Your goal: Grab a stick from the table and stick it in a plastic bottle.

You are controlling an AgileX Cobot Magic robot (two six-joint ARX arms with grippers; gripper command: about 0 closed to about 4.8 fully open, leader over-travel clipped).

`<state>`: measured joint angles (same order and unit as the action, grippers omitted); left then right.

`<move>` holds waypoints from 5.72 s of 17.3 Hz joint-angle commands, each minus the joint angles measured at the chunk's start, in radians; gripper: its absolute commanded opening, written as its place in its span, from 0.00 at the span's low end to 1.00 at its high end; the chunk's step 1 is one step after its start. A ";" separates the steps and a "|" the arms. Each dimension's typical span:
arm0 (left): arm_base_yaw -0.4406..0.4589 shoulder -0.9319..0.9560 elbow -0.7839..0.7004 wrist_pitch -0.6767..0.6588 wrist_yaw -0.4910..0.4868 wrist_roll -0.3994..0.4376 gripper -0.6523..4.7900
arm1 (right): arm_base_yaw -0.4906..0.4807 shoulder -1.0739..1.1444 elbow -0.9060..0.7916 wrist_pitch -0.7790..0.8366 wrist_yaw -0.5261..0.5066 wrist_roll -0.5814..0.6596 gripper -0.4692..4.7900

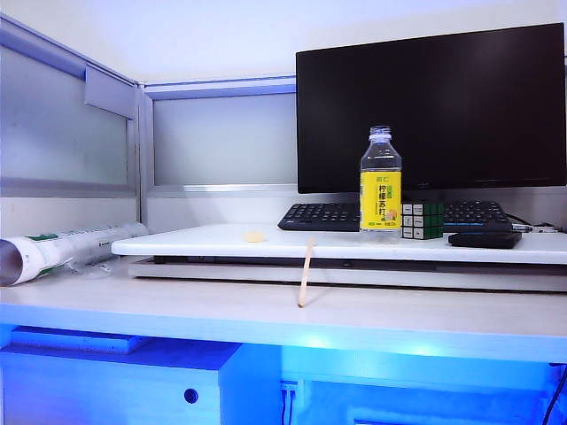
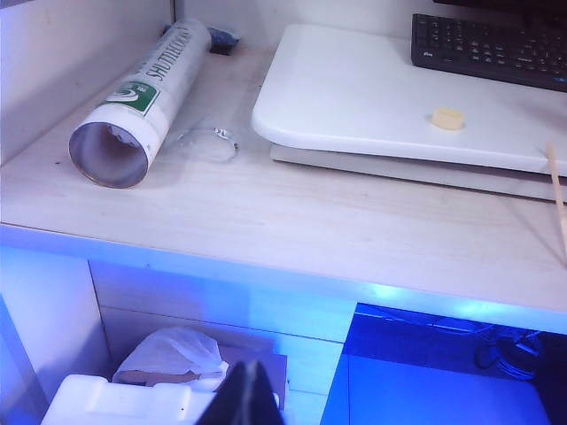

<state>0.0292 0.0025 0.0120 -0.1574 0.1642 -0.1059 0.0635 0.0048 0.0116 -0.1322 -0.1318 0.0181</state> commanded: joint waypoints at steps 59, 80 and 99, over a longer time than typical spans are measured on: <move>-0.001 0.001 0.002 0.009 0.582 -0.086 0.11 | 0.313 2.065 1.298 0.257 -0.280 0.540 1.00; -0.001 0.001 0.002 0.009 0.582 -0.086 0.11 | 0.328 2.153 1.339 0.346 -0.268 0.603 0.07; -0.001 0.001 0.002 0.347 0.584 -0.116 0.11 | 0.319 1.775 1.590 0.220 -0.101 0.056 0.07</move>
<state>0.0288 0.0025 0.0124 0.1711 0.7414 -0.2184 0.3855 1.7859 1.5806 0.1127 -0.2680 0.1535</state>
